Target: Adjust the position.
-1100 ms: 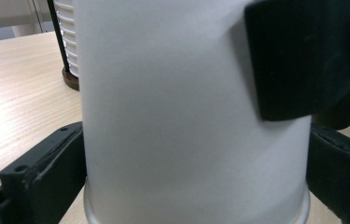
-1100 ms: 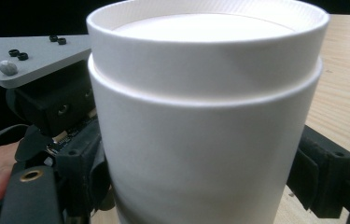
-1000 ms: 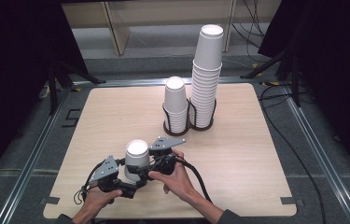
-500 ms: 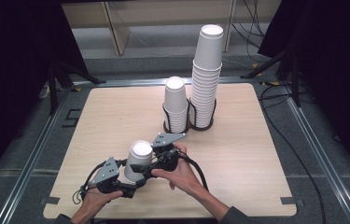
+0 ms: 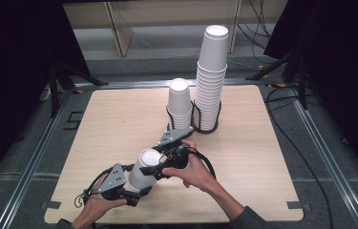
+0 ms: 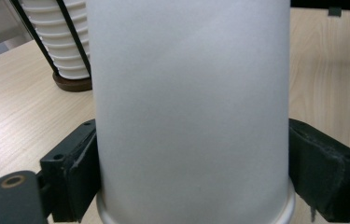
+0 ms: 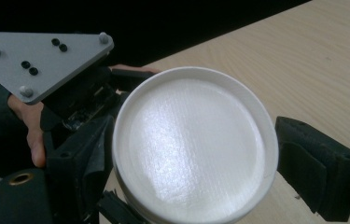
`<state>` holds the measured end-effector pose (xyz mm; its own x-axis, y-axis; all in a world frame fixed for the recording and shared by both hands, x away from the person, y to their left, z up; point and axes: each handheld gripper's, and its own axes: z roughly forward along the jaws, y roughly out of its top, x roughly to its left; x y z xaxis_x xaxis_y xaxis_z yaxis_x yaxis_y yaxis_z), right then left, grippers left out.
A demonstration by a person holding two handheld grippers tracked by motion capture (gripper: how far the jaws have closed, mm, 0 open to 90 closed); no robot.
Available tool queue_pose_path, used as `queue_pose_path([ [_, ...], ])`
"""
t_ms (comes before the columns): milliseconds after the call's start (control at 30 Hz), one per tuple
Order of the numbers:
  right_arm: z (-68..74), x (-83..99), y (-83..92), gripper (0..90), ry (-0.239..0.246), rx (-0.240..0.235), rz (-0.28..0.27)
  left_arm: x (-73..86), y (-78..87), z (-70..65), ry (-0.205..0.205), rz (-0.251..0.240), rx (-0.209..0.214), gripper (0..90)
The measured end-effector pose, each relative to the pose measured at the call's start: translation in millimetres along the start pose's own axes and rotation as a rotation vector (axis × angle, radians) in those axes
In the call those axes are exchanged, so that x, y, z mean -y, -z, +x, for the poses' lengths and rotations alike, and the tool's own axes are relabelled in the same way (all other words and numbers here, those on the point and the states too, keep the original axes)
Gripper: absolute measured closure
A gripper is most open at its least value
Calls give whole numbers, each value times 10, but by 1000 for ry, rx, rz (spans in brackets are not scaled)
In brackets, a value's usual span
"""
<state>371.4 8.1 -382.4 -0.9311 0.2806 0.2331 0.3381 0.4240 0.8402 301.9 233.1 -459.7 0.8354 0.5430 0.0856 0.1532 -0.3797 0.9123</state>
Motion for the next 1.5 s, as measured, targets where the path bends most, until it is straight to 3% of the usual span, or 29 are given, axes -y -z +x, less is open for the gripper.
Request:
queue_pose_path([
  [67,2,1,1,157,10,-6,36,2,-10,-12,-4,-3,6,126],
  [200,6,27,-39,158,28,-17,97,4,-21,-25,-41,35,19,128],
  [367,12,45,-66,175,32,-34,119,-7,-18,-46,-72,64,29,129],
  [433,31,55,-70,207,5,-52,129,-4,-21,-49,-69,68,37,129],
  [467,25,54,-74,209,25,-56,132,5,-34,-51,-71,61,38,128],
  [533,29,59,-74,216,17,-63,136,5,-30,-46,-74,68,39,122],
  [567,15,59,-78,219,33,-67,127,5,-30,-46,-64,67,45,113],
  [733,-15,52,-26,231,25,-74,95,12,-34,-50,-32,-2,32,55],
  [800,-27,45,13,234,10,-81,70,-2,-9,-38,-25,-37,36,52],
  [900,-37,42,89,235,-49,-90,37,-19,12,-30,7,-99,34,41],
  [933,-59,40,104,236,-30,-89,21,-27,29,-21,18,-105,36,43],
  [967,-57,43,129,238,-60,-86,19,-28,28,-13,30,-130,35,51],
  [1000,-68,41,147,238,-57,-74,13,-34,40,-10,49,-137,26,71],
  [1033,-91,38,161,240,-34,-61,1,-33,34,-4,67,-156,30,117],
  [1067,-104,39,174,240,-34,-55,-6,-39,61,16,59,-137,28,133],
  [1100,-108,42,202,240,-62,-47,-3,-41,60,15,71,-148,30,146],
  [1200,-150,45,251,241,-65,-23,-30,-35,53,15,71,-142,20,145],
  [1233,-172,42,257,242,-39,-19,-39,-30,40,21,78,-160,21,146],
  [1333,-192,29,307,242,-49,-6,-57,-32,63,36,98,-154,9,145],
  [1400,-191,22,330,242,-69,-11,-75,-31,67,47,110,-167,7,146],
  [1433,-205,21,334,242,-56,-11,-89,-28,52,51,121,-196,15,146],
  [1467,-189,21,335,243,-84,-30,-94,-36,74,50,126,-176,1,146],
  [1500,-187,23,324,243,-88,-48,-110,-38,67,52,132,-194,2,146],
])
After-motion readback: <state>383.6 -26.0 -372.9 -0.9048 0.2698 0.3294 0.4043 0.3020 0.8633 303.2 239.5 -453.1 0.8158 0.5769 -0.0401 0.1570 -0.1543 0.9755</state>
